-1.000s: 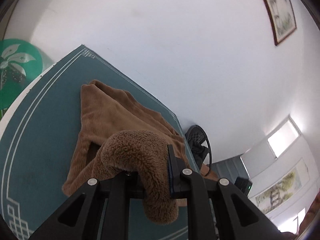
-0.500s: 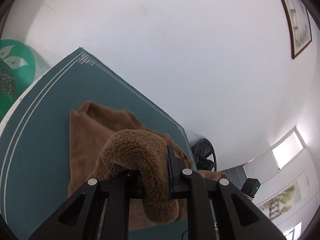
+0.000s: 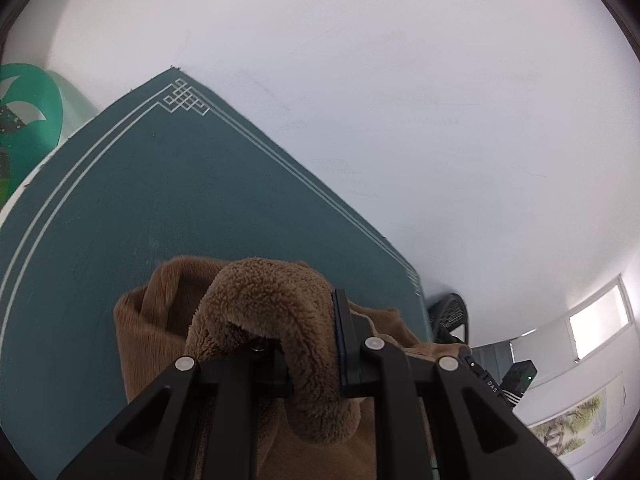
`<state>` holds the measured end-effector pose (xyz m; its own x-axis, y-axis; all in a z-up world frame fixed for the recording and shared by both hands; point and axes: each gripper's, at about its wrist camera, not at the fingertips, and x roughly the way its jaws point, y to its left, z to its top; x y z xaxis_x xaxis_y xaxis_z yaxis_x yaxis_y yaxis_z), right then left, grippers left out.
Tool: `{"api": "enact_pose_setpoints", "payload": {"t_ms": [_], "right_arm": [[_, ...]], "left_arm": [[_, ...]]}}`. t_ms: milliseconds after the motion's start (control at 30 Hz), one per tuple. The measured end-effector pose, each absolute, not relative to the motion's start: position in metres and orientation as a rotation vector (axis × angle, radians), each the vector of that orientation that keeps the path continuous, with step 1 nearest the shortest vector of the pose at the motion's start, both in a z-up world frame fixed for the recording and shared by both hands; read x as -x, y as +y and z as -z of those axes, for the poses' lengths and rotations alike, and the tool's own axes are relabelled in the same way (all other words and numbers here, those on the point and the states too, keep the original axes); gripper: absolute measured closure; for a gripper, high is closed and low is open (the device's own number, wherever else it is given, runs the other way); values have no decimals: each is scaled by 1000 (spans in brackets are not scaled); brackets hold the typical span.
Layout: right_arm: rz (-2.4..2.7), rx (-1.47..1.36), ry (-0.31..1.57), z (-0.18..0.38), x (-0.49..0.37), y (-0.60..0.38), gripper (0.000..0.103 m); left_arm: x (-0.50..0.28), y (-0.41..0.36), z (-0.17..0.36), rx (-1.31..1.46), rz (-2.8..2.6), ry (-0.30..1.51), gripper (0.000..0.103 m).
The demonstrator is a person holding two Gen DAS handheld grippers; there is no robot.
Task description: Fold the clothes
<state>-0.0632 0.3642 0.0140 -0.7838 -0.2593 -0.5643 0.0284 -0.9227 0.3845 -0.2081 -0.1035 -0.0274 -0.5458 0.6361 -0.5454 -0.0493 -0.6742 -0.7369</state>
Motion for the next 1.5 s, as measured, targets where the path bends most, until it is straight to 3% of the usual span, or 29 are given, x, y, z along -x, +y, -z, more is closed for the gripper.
{"api": "enact_pose_setpoints", "payload": {"t_ms": [300,367,400,433,467,500,533,567,700,967,1100,1333,1500], "right_arm": [[2693,-1178,-624,31,103,370,87],[2674,-1152,-655,30,102,375,84],[2670,-1129,-651,27,99,376,77],[2667,-1098,-641,22,95,375,71],[2665,-1062,-631,17,90,374,52],[2662,-1027,-622,11,85,373,30],[2659,-992,-612,5,80,372,21],[2656,-957,-602,0,75,371,17],[2635,-890,-549,-18,60,369,17],[2565,-1183,80,-5,25,321,17],[2483,-1300,196,13,37,305,17],[2460,-1310,171,19,96,296,17],[2692,-1232,-113,17,144,338,17]], "left_arm": [[236,-100,81,1375,-2207,-970,79],[235,-105,81,1370,-2174,-1000,70],[235,-106,78,1363,-2163,-1013,66],[234,-108,73,1345,-2163,-1024,54],[233,-111,68,1318,-2178,-1028,37],[231,-113,61,1286,-2198,-1033,30],[227,-117,52,1245,-2212,-1052,21],[226,-121,47,1206,-2203,-1087,21],[219,-130,35,1173,-2167,-1161,21],[188,-91,32,1408,-2290,-571,21],[198,-75,39,1480,-2307,-487,21],[241,-73,49,1539,-2315,-602,21],[257,-103,55,1434,-2301,-880,21]]}}
